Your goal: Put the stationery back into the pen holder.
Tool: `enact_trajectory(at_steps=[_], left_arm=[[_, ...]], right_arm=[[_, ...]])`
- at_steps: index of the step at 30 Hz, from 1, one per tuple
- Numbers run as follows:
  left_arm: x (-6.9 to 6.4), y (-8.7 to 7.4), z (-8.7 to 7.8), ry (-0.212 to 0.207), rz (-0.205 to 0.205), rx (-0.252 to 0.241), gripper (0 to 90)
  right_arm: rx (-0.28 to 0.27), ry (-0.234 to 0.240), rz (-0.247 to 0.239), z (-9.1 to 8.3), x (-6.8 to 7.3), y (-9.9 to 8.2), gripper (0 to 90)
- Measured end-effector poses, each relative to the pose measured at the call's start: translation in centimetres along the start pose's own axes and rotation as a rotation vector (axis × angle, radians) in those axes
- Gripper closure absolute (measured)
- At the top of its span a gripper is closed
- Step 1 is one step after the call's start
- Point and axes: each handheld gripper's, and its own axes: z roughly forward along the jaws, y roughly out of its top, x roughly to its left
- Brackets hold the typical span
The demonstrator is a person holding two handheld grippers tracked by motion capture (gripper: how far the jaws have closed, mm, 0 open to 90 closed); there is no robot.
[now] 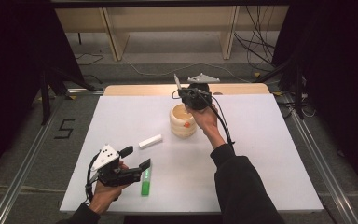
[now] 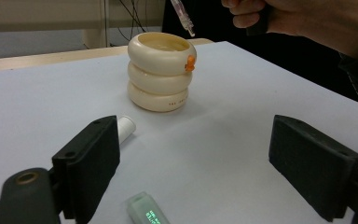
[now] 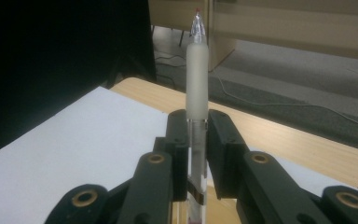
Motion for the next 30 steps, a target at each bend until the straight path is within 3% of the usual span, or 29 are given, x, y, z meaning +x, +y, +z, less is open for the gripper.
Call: enact_trajectory(at_steps=[30], left_arm=[[0.3, 0.0, -0.2, 0.012, -0.003, -0.008, 15.9]], right_arm=[[0.001, -0.021, -0.015, 2.1, 0.3, -1.6, 79.7]])
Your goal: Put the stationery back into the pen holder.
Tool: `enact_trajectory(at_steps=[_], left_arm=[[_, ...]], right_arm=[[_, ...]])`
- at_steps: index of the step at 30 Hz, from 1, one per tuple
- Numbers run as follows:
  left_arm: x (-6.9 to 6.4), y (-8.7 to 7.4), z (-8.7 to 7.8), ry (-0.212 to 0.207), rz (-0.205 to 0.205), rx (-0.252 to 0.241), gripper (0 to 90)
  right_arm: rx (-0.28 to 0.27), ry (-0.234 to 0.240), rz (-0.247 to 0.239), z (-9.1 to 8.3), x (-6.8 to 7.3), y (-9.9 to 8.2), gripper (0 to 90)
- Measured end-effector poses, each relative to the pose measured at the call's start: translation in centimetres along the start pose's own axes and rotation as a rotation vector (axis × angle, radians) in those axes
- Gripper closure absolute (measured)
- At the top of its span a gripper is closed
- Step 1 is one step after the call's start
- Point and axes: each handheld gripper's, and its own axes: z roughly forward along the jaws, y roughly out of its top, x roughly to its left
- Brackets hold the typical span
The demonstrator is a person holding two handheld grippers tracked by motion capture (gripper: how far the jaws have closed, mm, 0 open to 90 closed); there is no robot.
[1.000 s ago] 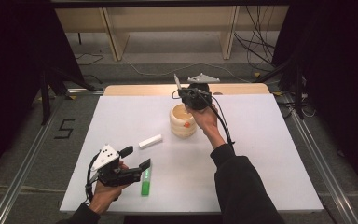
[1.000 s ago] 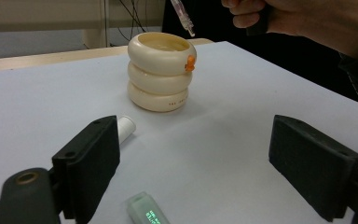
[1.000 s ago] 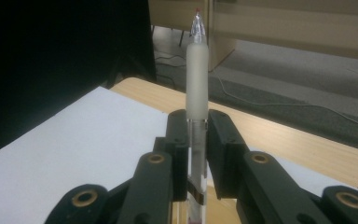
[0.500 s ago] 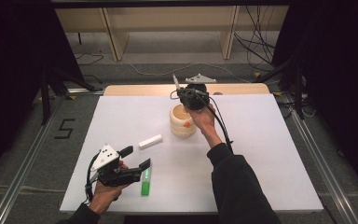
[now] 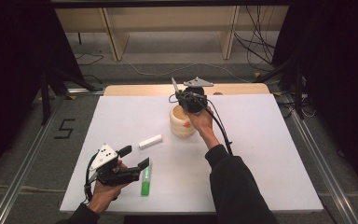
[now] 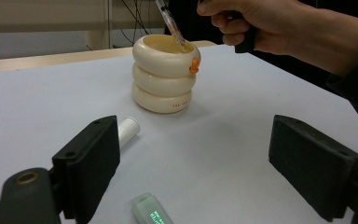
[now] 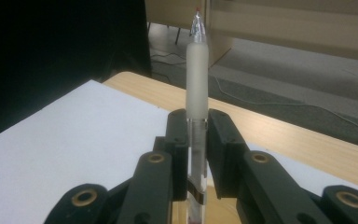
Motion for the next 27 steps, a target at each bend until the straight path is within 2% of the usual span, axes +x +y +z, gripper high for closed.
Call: enact_trajectory(at_steps=[27], left_arm=[[-0.1, 0.0, 0.0, -0.002, 0.004, 0.007, 15.9]], right_arm=[[-0.003, -0.001, 0.017, 0.4, -0.4, -2.4, 79.4]])
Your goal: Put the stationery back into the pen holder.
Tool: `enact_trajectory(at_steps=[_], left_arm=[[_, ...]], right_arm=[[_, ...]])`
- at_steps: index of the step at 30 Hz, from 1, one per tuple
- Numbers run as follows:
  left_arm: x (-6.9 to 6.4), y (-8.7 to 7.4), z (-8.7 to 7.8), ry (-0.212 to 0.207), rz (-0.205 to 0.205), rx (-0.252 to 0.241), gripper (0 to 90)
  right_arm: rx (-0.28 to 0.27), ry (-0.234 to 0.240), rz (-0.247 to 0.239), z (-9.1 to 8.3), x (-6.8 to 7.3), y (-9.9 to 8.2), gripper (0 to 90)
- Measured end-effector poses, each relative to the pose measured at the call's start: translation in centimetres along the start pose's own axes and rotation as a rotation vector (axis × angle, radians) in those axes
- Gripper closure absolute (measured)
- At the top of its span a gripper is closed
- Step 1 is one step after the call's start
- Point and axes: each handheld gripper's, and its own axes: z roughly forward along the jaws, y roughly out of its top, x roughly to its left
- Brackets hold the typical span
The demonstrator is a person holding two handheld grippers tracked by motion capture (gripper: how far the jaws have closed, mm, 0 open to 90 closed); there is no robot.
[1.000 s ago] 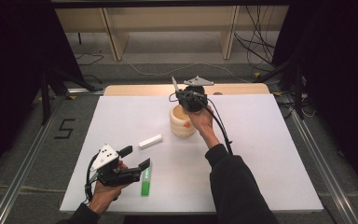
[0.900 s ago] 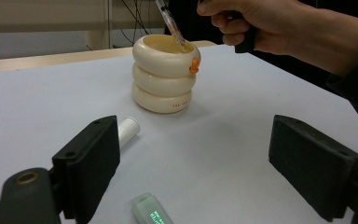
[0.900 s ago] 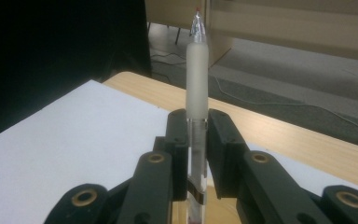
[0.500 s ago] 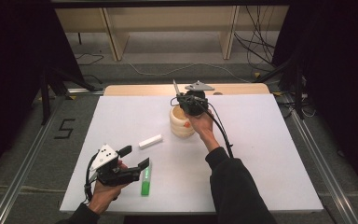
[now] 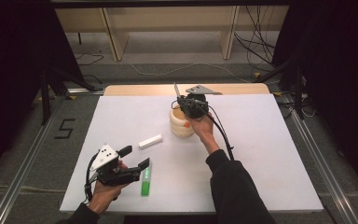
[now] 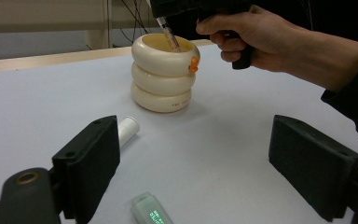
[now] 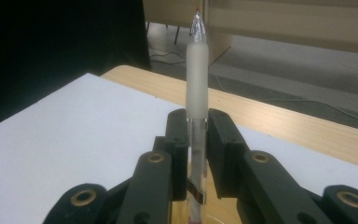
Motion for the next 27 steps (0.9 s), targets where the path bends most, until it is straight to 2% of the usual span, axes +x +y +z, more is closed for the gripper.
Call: enact_trajectory(at_steps=[11, 23, 25, 27], left_arm=[[0.0, 0.0, 0.0, 0.0, -0.005, -0.004, 15.9], [0.0, 0.0, 0.0, 0.001, 0.002, 0.002, 15.9], [0.0, 0.0, 0.1, 0.001, -0.009, -0.006, 15.9], [0.0, 0.0, 0.0, 0.001, 0.001, 0.001, 15.9]], right_arm=[[0.019, 0.002, 0.019, 0.1, -0.3, -0.7, 79.2], [0.045, 0.005, 0.01, -0.1, -0.5, -1.5, 78.2], [0.048, 0.011, 0.014, -0.2, -0.7, -1.6, 72.1], [0.062, 0.025, 0.022, -0.4, -1.0, -1.6, 63.6]])
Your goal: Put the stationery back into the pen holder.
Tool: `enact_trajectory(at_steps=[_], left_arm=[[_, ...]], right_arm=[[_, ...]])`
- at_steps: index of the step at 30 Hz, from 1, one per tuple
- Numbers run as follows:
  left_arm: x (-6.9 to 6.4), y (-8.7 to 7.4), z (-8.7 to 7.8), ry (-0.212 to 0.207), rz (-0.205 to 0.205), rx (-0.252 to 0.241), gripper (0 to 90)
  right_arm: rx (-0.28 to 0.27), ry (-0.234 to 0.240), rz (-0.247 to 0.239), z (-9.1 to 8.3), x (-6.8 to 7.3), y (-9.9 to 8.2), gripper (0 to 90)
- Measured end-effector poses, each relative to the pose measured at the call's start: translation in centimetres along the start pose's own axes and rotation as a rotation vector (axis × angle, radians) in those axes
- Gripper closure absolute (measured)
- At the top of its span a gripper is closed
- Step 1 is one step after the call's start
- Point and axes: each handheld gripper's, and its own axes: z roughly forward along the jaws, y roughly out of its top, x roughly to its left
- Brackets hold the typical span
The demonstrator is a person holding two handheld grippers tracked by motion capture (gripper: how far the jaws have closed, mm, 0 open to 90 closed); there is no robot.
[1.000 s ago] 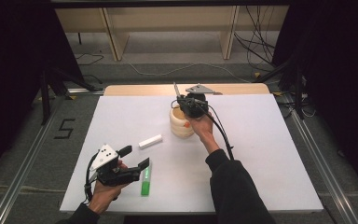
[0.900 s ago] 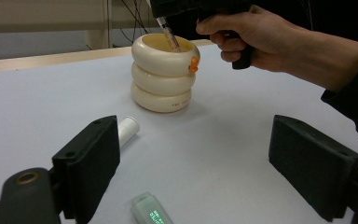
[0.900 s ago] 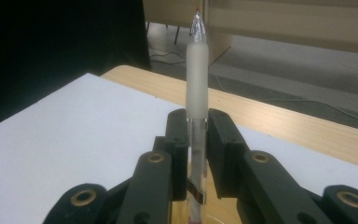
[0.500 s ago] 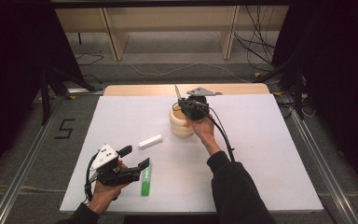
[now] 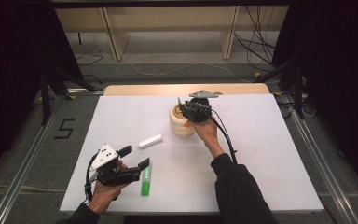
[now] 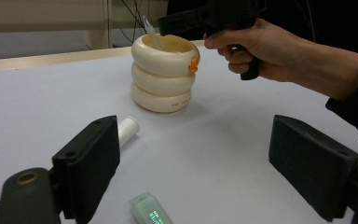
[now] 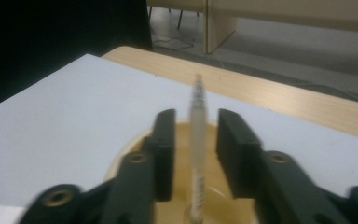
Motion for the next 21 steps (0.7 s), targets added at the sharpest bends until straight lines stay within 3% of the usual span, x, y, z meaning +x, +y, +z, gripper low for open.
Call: enact_trajectory(at_steps=[10, 21], left_arm=[[0.0, 0.0, 0.1, 0.0, 0.001, 0.002, 15.9], [0.0, -0.1, 0.2, 0.002, 0.0, 0.004, 15.9]], right_arm=[[-0.036, 0.04, 0.017, -2.1, -0.6, 0.4, 55.0], [-0.022, 0.075, 0.02, -4.3, -0.7, 0.3, 45.4]])
